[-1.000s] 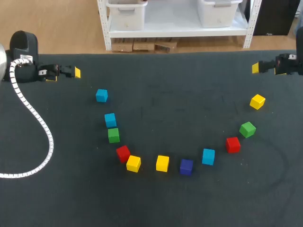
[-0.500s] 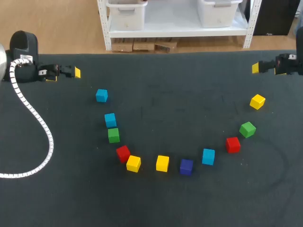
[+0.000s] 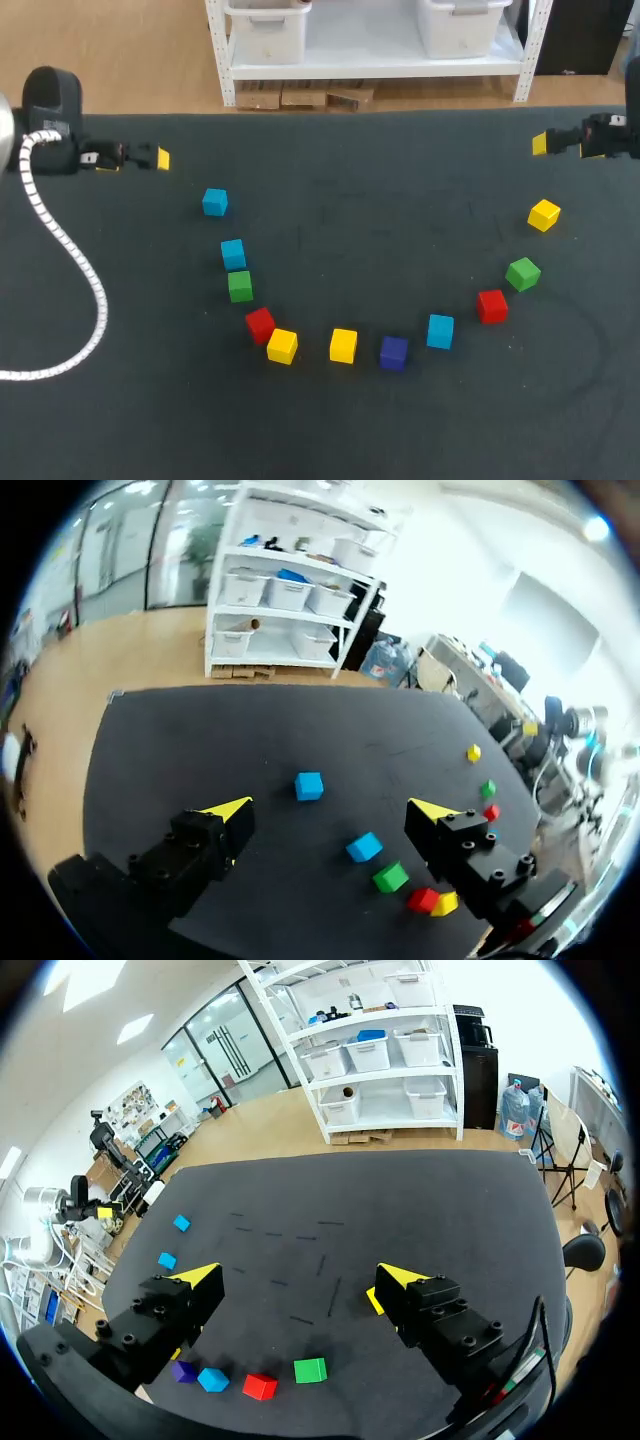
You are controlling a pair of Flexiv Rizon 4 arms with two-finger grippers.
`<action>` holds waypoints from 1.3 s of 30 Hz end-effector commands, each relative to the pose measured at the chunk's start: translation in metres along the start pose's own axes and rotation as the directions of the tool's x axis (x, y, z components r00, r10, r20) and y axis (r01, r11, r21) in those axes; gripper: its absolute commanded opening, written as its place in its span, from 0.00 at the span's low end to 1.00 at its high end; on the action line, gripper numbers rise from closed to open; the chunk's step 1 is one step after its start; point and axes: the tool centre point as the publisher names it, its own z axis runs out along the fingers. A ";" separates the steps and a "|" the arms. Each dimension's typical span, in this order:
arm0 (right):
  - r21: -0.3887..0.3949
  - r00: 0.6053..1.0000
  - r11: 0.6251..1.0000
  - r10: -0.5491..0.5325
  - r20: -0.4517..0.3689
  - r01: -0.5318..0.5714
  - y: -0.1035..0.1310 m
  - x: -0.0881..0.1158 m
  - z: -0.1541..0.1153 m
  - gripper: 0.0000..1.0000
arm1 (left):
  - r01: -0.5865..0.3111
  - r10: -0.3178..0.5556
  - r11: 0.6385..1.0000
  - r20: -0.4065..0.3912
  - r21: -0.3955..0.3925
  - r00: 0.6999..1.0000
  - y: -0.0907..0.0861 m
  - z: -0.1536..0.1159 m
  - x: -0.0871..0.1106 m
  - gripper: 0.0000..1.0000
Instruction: Place the blue cubes, place green cubes on the blue cubes, place the yellow cubes on the green cubes, then place the red cubes on the yellow cubes, and place purple cube on the red cubes.
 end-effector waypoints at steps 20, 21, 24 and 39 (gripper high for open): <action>0.000 1.000 1.000 0.000 0.000 0.000 0.000 0.000 0.000 1.00 | -0.586 0.625 0.780 -0.291 0.218 0.724 0.004 0.000 -0.030 1.00; 0.000 1.000 1.000 0.000 0.000 0.000 0.000 0.000 0.000 1.00 | -0.602 0.647 0.762 -0.293 0.237 0.704 0.004 -0.001 -0.031 1.00; 0.000 1.000 1.000 0.000 0.000 0.000 0.000 0.000 0.000 1.00 | -0.643 0.696 0.718 -0.304 0.266 0.650 0.002 -0.001 -0.034 1.00; 0.000 1.000 1.000 0.000 0.000 0.000 0.000 0.000 0.000 1.00 | -0.723 0.817 0.573 -0.343 0.386 0.464 -0.023 0.033 -0.015 1.00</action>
